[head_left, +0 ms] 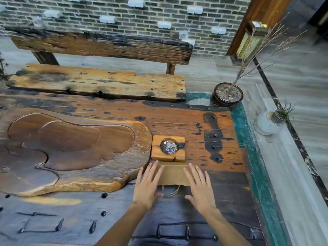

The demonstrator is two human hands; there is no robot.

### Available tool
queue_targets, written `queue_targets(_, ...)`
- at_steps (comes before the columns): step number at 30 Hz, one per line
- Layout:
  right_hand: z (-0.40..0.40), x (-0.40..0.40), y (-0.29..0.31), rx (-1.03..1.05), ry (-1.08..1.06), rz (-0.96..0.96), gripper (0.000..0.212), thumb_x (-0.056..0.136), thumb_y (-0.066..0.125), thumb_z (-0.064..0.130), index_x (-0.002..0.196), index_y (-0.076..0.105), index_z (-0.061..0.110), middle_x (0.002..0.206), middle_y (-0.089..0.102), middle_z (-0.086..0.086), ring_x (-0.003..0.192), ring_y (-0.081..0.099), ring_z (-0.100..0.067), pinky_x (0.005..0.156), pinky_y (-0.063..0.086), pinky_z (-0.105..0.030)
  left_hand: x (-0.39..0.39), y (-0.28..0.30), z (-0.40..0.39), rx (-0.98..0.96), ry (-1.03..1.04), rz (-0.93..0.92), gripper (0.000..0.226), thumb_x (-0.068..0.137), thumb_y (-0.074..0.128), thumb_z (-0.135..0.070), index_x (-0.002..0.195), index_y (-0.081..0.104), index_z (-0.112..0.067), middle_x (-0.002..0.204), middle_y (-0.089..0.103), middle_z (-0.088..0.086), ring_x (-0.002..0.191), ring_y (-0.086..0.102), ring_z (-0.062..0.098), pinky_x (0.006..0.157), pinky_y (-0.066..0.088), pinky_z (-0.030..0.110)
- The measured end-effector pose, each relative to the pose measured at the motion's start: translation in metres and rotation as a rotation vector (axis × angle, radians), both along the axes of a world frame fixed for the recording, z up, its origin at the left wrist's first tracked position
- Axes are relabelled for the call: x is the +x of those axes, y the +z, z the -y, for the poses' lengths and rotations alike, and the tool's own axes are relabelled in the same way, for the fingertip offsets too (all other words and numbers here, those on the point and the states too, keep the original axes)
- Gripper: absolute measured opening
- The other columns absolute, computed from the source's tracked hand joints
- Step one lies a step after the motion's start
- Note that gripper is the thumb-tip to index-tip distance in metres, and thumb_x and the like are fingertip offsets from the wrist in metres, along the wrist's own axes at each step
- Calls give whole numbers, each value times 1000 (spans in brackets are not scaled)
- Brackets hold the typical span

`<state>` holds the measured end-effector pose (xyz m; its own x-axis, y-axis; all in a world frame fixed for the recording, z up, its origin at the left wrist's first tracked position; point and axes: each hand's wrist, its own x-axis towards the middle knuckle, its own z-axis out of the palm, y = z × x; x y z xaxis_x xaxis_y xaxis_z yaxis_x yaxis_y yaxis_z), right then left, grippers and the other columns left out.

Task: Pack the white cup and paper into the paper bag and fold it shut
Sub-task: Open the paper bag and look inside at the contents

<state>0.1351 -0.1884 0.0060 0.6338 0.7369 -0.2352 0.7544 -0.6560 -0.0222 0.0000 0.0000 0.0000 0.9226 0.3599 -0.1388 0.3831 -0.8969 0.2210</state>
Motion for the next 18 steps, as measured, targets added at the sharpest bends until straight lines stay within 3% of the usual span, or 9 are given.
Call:
queue_targets(7, -10, 18, -10, -98, 93, -47, 124, 52, 92, 40, 153, 22, 23, 163, 25, -7, 148, 30, -30, 116, 14, -58, 23, -12, -10, 25, -29, -103, 121, 61, 85, -46, 155, 13, -22, 163, 19, 4, 150, 19, 26, 118, 5, 51)
queue_targets(10, -11, 21, -16, -100, 81, -51, 117, 53, 93, 25, 150, 28, 23, 160, 31, -8, 145, 36, -30, 115, 17, -56, 21, -21, -11, -5, -26, -123, 122, 57, 87, -45, 154, 19, -19, 158, 31, 6, 147, 27, 26, 120, 16, 50)
queue_targets(13, -10, 22, -19, -87, 67, -51, 111, 55, 88, 6, 149, 30, 23, 158, 33, -6, 144, 34, -28, 115, 19, -55, 18, -26, -11, -4, -44, -133, 118, 62, 84, -43, 154, 15, -19, 159, 29, 6, 148, 23, 26, 120, 22, 51)
queue_targets(18, -5, 26, -14, -33, 104, -79, 96, 65, 85, 14, 147, 35, 21, 157, 35, -3, 144, 36, -26, 115, 18, -49, 19, -25, -15, -45, -66, -116, 120, 62, 82, -48, 155, 13, -20, 159, 29, 3, 148, 23, 24, 120, 24, 50)
